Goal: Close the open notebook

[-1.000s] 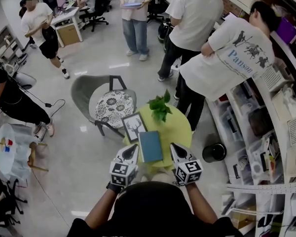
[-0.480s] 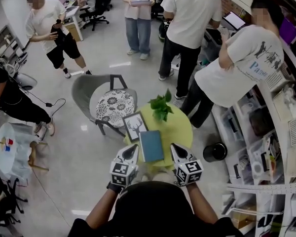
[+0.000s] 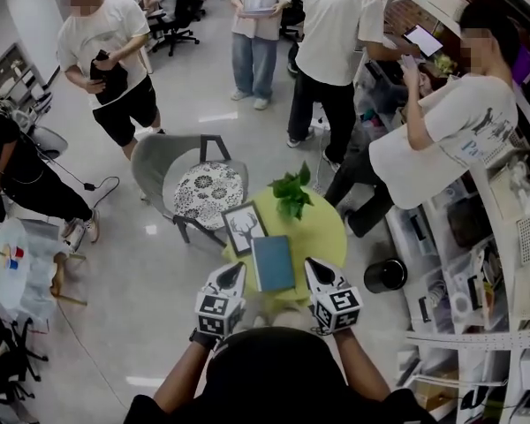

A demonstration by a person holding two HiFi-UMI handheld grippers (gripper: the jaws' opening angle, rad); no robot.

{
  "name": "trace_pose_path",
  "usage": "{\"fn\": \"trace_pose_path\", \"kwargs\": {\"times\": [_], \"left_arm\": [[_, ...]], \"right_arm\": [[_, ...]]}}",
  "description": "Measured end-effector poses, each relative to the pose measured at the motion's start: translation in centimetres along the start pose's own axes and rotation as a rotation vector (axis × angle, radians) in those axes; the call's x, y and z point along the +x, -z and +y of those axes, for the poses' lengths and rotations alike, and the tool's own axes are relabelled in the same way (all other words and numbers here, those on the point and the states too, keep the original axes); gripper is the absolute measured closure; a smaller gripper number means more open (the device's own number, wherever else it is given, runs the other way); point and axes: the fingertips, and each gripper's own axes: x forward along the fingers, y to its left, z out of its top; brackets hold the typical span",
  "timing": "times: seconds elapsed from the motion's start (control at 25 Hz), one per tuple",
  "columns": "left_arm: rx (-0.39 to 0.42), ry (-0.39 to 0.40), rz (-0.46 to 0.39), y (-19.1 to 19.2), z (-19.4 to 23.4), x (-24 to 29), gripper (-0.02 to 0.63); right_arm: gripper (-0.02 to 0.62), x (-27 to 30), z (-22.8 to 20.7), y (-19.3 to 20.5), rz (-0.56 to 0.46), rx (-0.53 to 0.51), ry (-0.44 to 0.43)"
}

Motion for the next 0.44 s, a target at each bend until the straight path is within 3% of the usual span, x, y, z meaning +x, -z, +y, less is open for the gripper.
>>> {"fn": "trace_pose_path", "kwargs": {"times": [0.44], "left_arm": [[-0.019,-0.005,0.000,0.70,0.64,-0.35,0.589]], "right_arm": [[0.594,0.04,0.41,-0.73,0.012,-0.039,0.001]]}}
